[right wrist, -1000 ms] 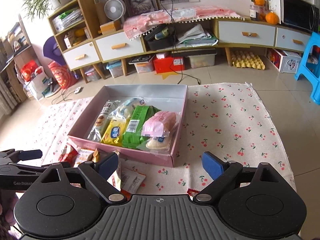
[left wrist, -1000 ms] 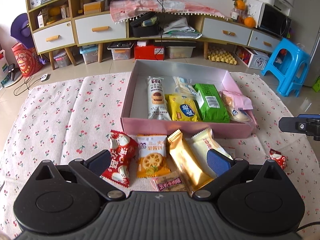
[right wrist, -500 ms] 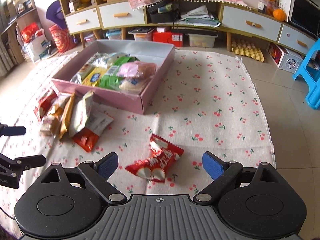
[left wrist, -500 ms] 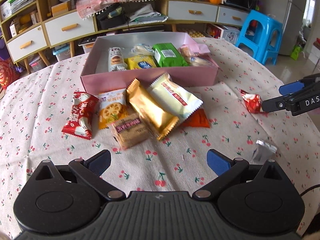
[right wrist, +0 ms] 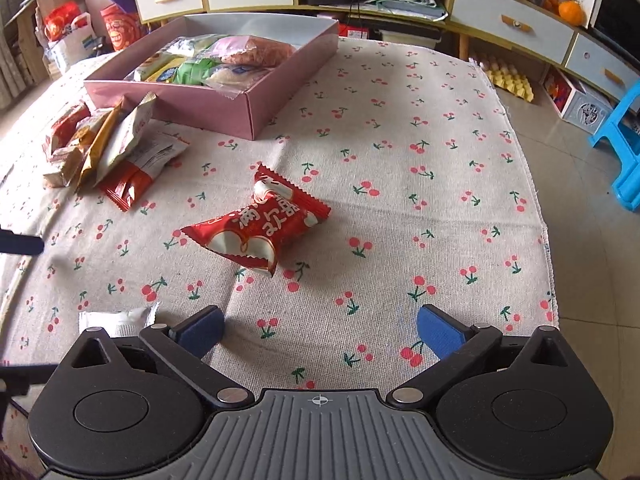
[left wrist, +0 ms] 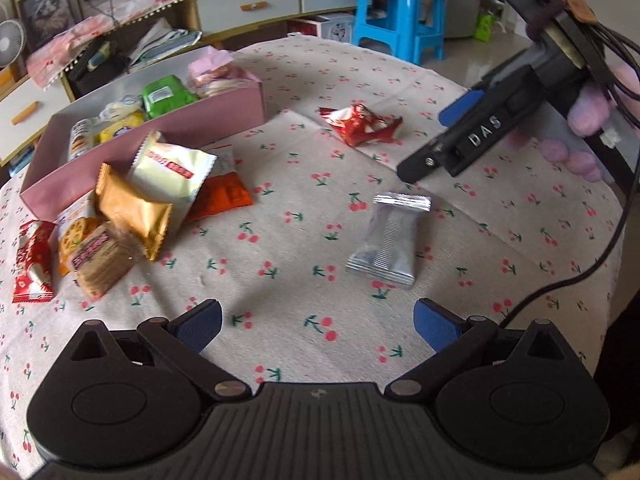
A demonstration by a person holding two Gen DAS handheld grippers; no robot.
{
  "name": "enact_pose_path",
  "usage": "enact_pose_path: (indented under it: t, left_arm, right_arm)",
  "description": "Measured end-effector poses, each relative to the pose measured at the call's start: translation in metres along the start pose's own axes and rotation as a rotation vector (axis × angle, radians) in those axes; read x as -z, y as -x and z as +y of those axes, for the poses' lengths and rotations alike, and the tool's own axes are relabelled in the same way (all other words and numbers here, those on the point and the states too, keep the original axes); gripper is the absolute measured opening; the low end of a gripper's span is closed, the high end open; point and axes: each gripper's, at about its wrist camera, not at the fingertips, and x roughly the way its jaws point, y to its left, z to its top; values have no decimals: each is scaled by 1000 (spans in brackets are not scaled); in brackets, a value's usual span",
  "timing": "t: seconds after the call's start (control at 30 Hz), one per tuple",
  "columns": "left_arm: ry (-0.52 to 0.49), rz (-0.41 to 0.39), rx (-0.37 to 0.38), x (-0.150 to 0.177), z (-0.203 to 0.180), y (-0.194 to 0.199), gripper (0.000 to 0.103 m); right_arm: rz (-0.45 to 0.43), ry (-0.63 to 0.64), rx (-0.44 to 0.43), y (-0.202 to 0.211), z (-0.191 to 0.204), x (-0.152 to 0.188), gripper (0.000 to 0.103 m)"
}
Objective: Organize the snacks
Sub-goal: 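Move both tools back out toward the silver packet and red candy packet, then grasp the silver packet with the left tool while the right tool grasps the red candy packet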
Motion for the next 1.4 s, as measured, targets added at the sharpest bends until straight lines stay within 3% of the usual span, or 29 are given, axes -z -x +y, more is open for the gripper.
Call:
enact_pose_path:
  t: [0.1,0.37,0.73,0.9,1.1,1.23,1.4]
  left_arm:
    - [13,-28,31,1,-6,-2,103]
    - [18,-73,28,-7,-13,-10,103]
    - [46,-107,9,-17,-13,-17,101]
    - [32,-135,23,-19,-13,-12,69]
    - [44,-142,27,-22,-10,-11,43]
    - [74,-138,31,-23,-5,-11,30]
    - [98,-132,25,-25,-1,-10,27]
  right_arm:
    - [-39,26,-16,0,-1,4,103]
    - [-130,33,-22,-5,3,5,103]
    - [-173,-14,9,-18,15,-11,103]
    - [-183,-6,7,-20,18,-14,102]
    - [-196,7,-14,-17,22,-15,91]
    - [-203,14,-22,-15,24,-16,79]
    - [-209,5,-39,-12,25,-18,54]
